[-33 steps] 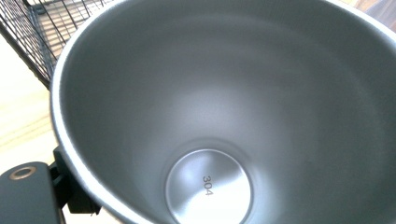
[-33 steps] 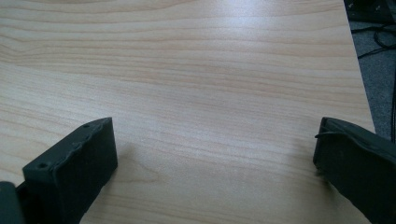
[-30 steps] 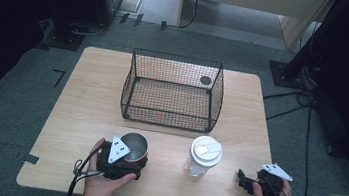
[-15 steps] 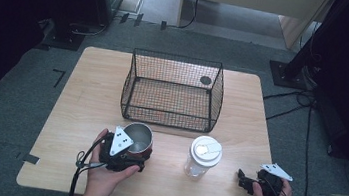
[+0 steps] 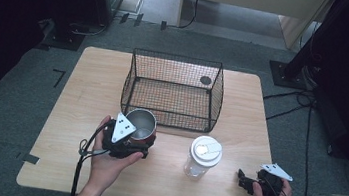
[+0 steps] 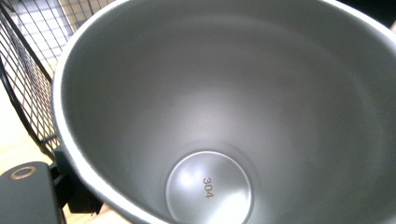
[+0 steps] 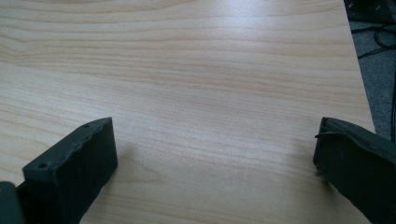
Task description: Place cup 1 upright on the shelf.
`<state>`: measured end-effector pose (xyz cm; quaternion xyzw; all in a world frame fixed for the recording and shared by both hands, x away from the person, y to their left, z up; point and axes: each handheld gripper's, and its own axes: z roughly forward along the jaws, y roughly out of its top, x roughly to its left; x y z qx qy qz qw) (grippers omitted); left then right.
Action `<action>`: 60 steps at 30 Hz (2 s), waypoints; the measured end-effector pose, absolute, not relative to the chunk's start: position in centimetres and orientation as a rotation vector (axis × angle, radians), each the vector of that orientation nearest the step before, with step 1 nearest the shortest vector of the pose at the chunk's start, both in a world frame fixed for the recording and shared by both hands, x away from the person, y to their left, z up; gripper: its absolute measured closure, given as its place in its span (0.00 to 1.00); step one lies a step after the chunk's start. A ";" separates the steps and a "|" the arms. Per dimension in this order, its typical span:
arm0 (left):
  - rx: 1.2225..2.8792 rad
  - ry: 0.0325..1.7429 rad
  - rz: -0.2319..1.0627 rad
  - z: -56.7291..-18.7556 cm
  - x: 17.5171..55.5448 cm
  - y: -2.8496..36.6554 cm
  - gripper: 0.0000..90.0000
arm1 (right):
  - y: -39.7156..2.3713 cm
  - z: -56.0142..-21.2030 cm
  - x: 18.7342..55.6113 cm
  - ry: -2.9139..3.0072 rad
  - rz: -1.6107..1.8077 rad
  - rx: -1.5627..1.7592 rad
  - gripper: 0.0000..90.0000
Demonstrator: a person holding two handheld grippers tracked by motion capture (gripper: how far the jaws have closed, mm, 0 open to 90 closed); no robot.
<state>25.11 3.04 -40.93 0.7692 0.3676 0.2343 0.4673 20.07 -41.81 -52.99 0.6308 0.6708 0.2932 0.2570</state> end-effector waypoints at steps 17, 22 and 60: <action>1.817 0.857 0.638 -39.2 27.8 1.9 0.09 | -41.8 -53.0 20.1 1.819 0.798 1.712 0.00; 1.771 0.866 0.636 -38.8 28.5 1.9 0.09 | -41.8 -53.0 20.1 1.818 0.797 1.714 0.00; 1.625 0.861 0.845 -37.8 37.0 -0.7 0.09 | -41.8 -53.0 20.1 1.819 0.798 1.712 0.00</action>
